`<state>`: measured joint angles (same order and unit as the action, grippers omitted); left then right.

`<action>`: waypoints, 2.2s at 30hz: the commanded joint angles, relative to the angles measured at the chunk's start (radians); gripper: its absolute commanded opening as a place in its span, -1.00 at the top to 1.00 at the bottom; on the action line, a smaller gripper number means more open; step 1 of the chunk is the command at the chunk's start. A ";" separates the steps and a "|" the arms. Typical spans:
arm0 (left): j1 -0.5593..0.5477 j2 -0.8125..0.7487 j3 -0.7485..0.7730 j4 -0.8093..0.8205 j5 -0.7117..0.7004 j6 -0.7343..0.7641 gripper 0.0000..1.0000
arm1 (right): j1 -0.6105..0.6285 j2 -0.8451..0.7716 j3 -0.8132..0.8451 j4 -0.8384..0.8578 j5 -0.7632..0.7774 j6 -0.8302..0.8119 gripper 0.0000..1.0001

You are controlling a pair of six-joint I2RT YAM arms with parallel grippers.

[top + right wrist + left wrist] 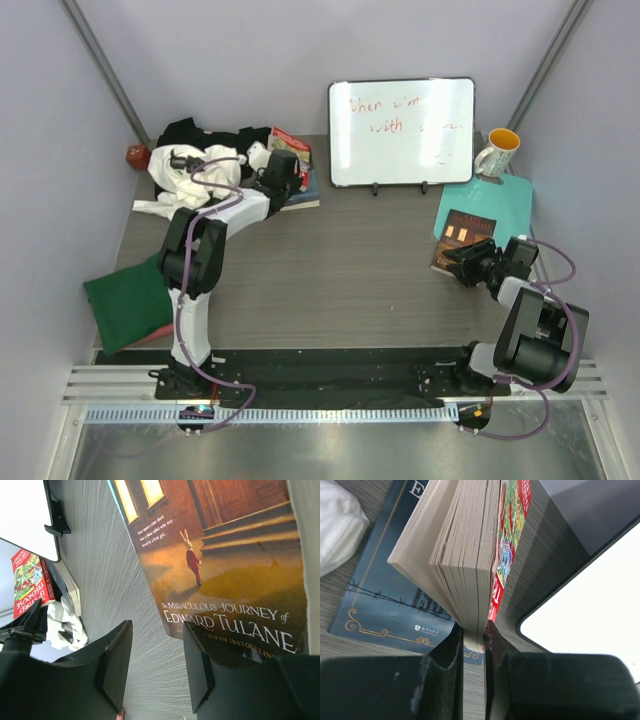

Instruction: Fold and stack the t-shirts

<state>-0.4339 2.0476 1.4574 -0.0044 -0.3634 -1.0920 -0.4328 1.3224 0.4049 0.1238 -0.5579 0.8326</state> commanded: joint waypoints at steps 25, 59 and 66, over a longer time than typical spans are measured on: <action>-0.075 -0.168 -0.143 -0.135 -0.224 -0.014 -0.27 | 0.006 0.006 -0.035 0.040 -0.028 0.000 -0.01; -0.319 0.236 0.355 -0.123 0.849 0.339 -0.58 | 0.000 -0.403 0.121 -0.312 0.320 0.033 -0.27; -0.351 0.456 0.604 -0.140 0.983 0.281 -0.62 | 0.000 -0.443 0.038 -0.309 0.306 0.010 -0.27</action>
<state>-0.7780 2.4435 1.9518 -0.1310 0.4896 -0.7601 -0.4294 0.9062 0.4808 -0.1818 -0.2287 0.8665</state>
